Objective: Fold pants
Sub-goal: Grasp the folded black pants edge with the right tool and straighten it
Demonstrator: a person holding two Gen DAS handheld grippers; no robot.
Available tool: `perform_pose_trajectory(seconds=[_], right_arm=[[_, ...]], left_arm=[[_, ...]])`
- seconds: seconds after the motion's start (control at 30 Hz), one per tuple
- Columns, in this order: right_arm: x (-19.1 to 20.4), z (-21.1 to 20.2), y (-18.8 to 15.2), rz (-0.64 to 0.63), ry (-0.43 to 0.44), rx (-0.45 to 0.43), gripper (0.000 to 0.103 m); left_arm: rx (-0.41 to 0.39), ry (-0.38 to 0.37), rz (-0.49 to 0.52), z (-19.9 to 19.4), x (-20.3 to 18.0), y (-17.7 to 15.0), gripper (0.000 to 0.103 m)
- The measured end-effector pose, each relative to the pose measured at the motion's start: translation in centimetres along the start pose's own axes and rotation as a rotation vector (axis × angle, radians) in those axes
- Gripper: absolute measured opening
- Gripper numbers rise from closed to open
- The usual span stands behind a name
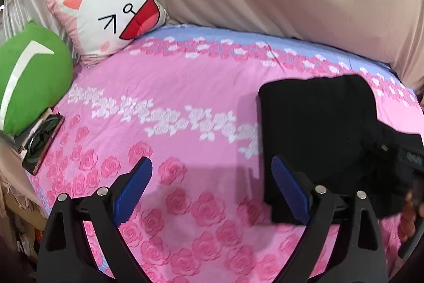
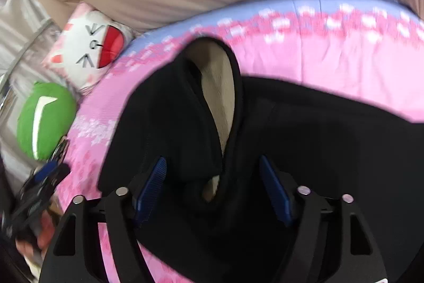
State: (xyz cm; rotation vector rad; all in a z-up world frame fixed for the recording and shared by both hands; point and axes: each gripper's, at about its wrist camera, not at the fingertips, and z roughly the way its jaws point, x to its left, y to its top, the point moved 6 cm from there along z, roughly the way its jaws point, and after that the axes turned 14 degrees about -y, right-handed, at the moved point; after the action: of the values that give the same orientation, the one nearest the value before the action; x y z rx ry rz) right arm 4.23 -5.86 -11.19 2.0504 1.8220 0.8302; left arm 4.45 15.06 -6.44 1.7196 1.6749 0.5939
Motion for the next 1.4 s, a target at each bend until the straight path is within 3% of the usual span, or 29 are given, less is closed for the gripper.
perform_pose_trajectory(seconds=[0.03,0.1,0.2,0.27,0.33,0.53,0.7,0.77,0.8,0.9,1.03,1.1,1.2,1.27,1.4], right_arm=[[0.2,0.0,0.0,0.003,-0.026,-0.022,0.032],[1.1,-0.7,0.1,-0.019,-0.044,-0.057,0.023],[1.8,-2.3,1.0,-0.008,-0.007,-0.08,0.017],[2.6,-4.5,1.8,-0.031,0.019,-0.109,0.016],[3.1,-5.7,2.4,-0.081,-0.015,-0.133,0.021],[1.7,-1.6,0.5,-0.121,-0.069,-0.007,0.037],[1.4,-0.8,-0.4,-0.07,0.019,0.027,0.042],[1.8,-0.2,-0.2,-0.066,0.031,0.039,0.035],[2.1,-0.1,-0.2,-0.071,0.03,0.036,0.018],[3.9,-0.7,0.4,-0.087,0.053,0.017,0.015],[4.6,-7.2,3.1,-0.064,0.152,-0.122,0.014],[2.8,-11.7,4.0,-0.051,0.137,-0.222,0.014],[-2.9,-15.7,3.1,0.007,0.056,-0.293,0.014],[-8.0,-16.0,1.0,0.081,-0.028,-0.277,0.015],[-16.3,-12.2,-4.3,0.25,-0.129,-0.142,0.015]], left_arm=[[0.006,-0.001,0.005,0.1,0.2,-0.3,0.09],[0.016,-0.008,0.006,0.2,0.3,-0.7,0.09],[0.023,-0.037,-0.01,0.5,0.0,-0.4,0.09],[0.015,-0.054,-0.02,0.3,-0.5,-0.1,0.09],[0.007,-0.075,-0.016,0.0,-1.3,0.3,0.09],[-0.029,-0.073,0.017,-1.3,-3.1,0.6,0.093],[-0.006,-0.068,0.027,-0.9,-3.2,0.1,0.093],[0.001,-0.068,0.02,-0.6,-3.0,0.0,0.093],[0.001,-0.07,0.015,-0.5,-2.9,0.0,0.093],[0.008,-0.072,-0.001,-0.3,-2.6,0.1,0.093],[-0.005,-0.084,-0.006,-1.2,-2.6,1.1,0.093],[-0.021,-0.103,-0.001,-1.8,-3.0,1.6,0.094],[-0.03,-0.137,0.01,-2.0,-4.2,1.7,0.095],[-0.013,-0.165,0.02,-1.4,-5.5,1.3,0.095],[0.057,-0.228,0.039,0.9,-8.8,0.1,0.095]])
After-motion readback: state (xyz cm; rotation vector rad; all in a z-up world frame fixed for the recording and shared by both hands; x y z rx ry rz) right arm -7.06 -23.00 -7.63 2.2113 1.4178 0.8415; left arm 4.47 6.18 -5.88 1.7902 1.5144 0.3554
